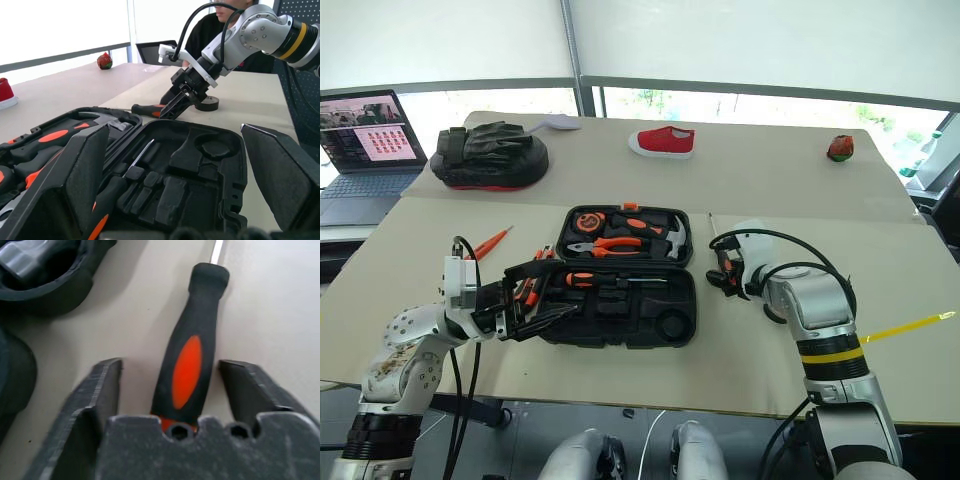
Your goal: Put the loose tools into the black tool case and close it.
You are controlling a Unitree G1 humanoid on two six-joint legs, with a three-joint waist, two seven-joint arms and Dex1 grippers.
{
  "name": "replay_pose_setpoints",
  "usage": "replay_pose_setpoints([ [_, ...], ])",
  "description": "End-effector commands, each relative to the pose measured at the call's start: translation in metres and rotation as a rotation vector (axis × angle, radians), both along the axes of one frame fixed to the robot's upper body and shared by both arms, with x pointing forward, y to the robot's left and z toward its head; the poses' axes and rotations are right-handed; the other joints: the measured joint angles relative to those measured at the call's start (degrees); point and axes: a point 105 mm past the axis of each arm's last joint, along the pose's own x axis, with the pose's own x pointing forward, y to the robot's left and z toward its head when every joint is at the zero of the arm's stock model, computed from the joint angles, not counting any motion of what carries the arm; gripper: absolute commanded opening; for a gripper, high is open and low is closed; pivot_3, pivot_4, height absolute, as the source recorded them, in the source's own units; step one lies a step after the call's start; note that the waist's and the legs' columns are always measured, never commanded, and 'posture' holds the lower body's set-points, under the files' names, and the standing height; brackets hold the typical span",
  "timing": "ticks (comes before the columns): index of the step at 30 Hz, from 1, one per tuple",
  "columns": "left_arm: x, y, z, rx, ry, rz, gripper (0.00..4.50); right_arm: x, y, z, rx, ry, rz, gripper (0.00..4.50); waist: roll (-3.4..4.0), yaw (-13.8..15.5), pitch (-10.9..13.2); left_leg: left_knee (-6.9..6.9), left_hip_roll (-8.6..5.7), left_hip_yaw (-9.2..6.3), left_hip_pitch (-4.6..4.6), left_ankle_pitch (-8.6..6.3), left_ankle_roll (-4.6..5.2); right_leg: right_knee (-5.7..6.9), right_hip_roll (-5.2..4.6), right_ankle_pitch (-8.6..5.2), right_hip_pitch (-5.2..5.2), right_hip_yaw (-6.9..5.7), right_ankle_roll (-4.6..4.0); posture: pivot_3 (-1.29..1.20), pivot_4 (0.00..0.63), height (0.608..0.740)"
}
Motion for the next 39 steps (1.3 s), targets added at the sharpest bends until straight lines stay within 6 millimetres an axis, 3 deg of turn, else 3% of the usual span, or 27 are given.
replay_pose_setpoints([
  [1, -0.003, -0.001, 0.01, 0.002, -0.054, -0.009, 4.5, 0.004, -0.003, 0.02, 0.028, -0.128, -0.023, 1.83, 0.0, -0.04, 0.0, 0.0, 0.0, 0.0, 0.0, 0.0, -0.01, 0.0, 0.01, 0.0, 0.0, 0.0, 0.0, 0.0, 0.15, 0.74],
  [3, -0.003, -0.002, 0.009, 0.008, -0.052, -0.021, 4.5, 0.004, -0.007, 0.027, 0.047, -0.178, -0.044, 1.11, 0.0, -0.04, 0.0, -0.02, 0.01, 0.0, 0.0, 0.01, -0.03, 0.0, 0.04, 0.0, -0.01, 0.01, 0.0, 0.0, 0.15, 0.74],
  [4, -0.003, -0.002, 0.009, 0.01, -0.055, -0.023, 4.5, 0.004, -0.01, 0.035, 0.071, -0.228, -0.056, 1.0, 0.0, -0.04, 0.0, -0.05, 0.02, 0.0, 0.0, 0.02, -0.05, 0.0, 0.04, -0.01, -0.03, 0.01, 0.01, 0.0, 0.15, 0.74],
  [6, -0.003, -0.001, 0.011, 0.01, -0.07, -0.018, 4.5, 0.001, -0.015, 0.052, 0.121, -0.339, -0.073, 1.01, 0.01, 0.0, 0.0, -0.06, 0.02, 0.01, -0.02, 0.04, -0.07, 0.0, 0.06, -0.01, -0.06, 0.01, 0.01, 0.0, 0.15, 0.74],
  [9, -0.002, 0.002, 0.015, -0.004, -0.076, 0.002, 4.5, -0.01, -0.008, 0.083, 0.146, -0.551, 0.034, 1.01, 0.01, 0.06, 0.01, -0.07, 0.01, 0.03, -0.03, 0.01, -0.11, 0.0, 0.06, -0.01, -0.06, 0.02, 0.01, 0.0, 0.15, 0.74],
  [11, -0.002, 0.005, 0.016, -0.006, -0.081, 0.022, 4.5, -0.023, 0.017, 0.105, 0.13, -0.702, 0.265, 1.01, 0.01, 0.0, 0.01, -0.08, 0.01, 0.04, -0.02, -0.17, -0.42, -0.02, 0.08, -0.02, -0.06, 0.04, 0.03, 0.0, 0.15, 0.74],
  [13, -0.002, 0.01, 0.013, 0.018, -0.085, 0.037, 4.5, -0.046, 0.056, 0.116, 0.139, -0.764, 0.602, 1.01, 0.02, -0.42, 0.02, -0.08, 0.01, 0.07, 0.02, -0.16, -0.41, -0.01, 0.2, -0.02, -0.06, 0.06, 0.04, 0.0, 0.15, 0.74],
  [14, -0.003, 0.011, 0.012, 0.03, -0.086, 0.04, 4.5, -0.055, 0.068, 0.115, 0.148, -0.757, 0.719, 1.01, 0.02, -0.74, 0.02, -0.08, 0.02, 0.1, 0.06, -0.15, -0.39, 0.0, 0.32, -0.02, -0.05, 0.1, 0.04, 0.0, 0.15, 0.74],
  [16, -0.004, 0.017, 0.008, 0.056, -0.086, 0.053, 4.5, -0.056, 0.083, 0.11, 0.096, -0.737, 0.833, 1.01, 0.0, -1.28, 0.02, -0.12, 0.1, 0.11, 0.21, -0.11, -0.41, -0.01, 0.57, -0.03, 0.03, 0.18, 0.04, 0.0, 0.15, 0.74],
  [21, -0.018, 0.043, -0.014, 0.159, -0.039, 0.109, 4.5, -0.057, 0.122, 0.079, -0.061, -0.567, 1.152, 1.01, 0.01, -1.67, 0.03, -0.16, 0.23, 0.11, 0.36, -0.04, -0.53, 0.04, 0.44, -0.05, 0.04, 0.2, -0.04, 0.0, 0.15, 0.74],
  [28, -0.031, 0.062, -0.025, 0.182, 0.011, 0.186, 4.5, -0.038, 0.118, 0.038, -0.295, -0.373, 1.209, 1.01, 0.04, -0.54, 0.06, -0.11, 0.08, 0.08, 0.13, -0.19, -0.44, 0.02, -0.12, -0.09, -0.1, 0.05, -0.19, 0.0, 0.15, 0.74],
  [35, -0.03, 0.063, -0.027, 0.188, 0.006, 0.224, 4.5, -0.024, 0.125, 0.031, -0.384, -0.396, 1.221, 1.01, 0.05, -0.23, 0.07, -0.05, 0.05, 0.08, -0.01, -0.25, -0.43, -0.03, -0.23, -0.05, -0.17, -0.09, -0.12, 0.0, 0.15, 0.74],
  [39, -0.03, 0.061, -0.026, 0.199, -0.003, 0.227, 4.5, -0.016, 0.119, 0.025, -0.436, -0.386, 1.21, 1.01, 0.05, -0.24, 0.07, -0.08, 0.07, 0.08, 0.0, -0.22, -0.51, 0.02, -0.2, -0.05, -0.18, -0.11, -0.13, 0.0, 0.15, 0.74],
])
